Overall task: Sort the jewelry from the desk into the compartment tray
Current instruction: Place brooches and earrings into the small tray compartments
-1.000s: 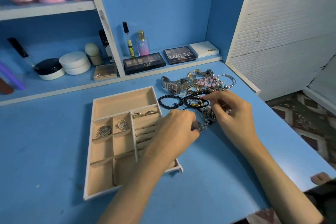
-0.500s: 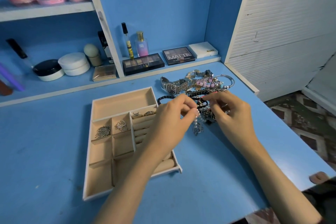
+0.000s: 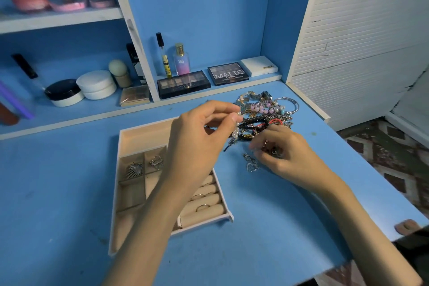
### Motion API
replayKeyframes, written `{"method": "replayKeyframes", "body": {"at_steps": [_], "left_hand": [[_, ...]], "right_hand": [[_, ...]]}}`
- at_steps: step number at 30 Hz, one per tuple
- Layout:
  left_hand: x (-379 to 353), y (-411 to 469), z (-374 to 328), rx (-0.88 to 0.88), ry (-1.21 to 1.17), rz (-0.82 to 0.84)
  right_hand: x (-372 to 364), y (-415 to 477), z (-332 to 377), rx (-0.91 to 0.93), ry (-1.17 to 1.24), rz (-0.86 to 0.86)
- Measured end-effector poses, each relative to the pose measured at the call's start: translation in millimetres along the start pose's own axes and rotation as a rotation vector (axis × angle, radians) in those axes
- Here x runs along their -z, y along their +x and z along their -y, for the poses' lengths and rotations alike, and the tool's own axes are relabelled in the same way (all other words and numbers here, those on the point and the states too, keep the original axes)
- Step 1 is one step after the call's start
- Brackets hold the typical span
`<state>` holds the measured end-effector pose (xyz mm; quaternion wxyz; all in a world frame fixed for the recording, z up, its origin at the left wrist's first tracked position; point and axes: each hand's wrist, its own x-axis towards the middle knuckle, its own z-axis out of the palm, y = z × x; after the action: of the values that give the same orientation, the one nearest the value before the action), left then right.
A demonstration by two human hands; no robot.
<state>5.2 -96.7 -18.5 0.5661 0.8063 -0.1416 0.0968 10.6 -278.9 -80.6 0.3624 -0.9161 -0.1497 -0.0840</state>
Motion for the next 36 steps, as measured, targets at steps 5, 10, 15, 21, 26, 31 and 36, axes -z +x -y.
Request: {"method": "replayKeyframes", "body": {"at_steps": [5, 10, 15, 21, 26, 31, 36], "left_hand": [[11.0, -2.5, -2.1, 0.004, 0.008, -0.013], [13.6, -4.9, 0.4, 0.024, 0.020, -0.020], [13.5, -6.2, 2.2, 0.031, 0.024, -0.013], [14.6, -6.0, 3.2, 0.041, 0.027, -0.013], [19.6, -5.6, 2.5, 0.030, 0.027, -0.028], [27.3, -4.3, 2.7, 0.001, 0.011, -0.087], [40.3, -6.6, 1.6, 0.012, -0.011, -0.113]], "right_hand": [[10.1, -0.8, 10.6, 0.041, -0.253, 0.207], [8.3, 4.9, 16.9, 0.084, -0.423, 0.287], [8.9, 10.9, 20.6, 0.039, -0.378, 0.342], [6.8, 14.0, 16.7, 0.043, -0.310, 0.325], [16.1, 16.8, 22.4, -0.048, 0.034, 0.156], [17.1, 22.2, 38.1, -0.214, 0.443, 0.021], [13.4, 31.3, 51.9, -0.233, 0.654, -0.022]]}}
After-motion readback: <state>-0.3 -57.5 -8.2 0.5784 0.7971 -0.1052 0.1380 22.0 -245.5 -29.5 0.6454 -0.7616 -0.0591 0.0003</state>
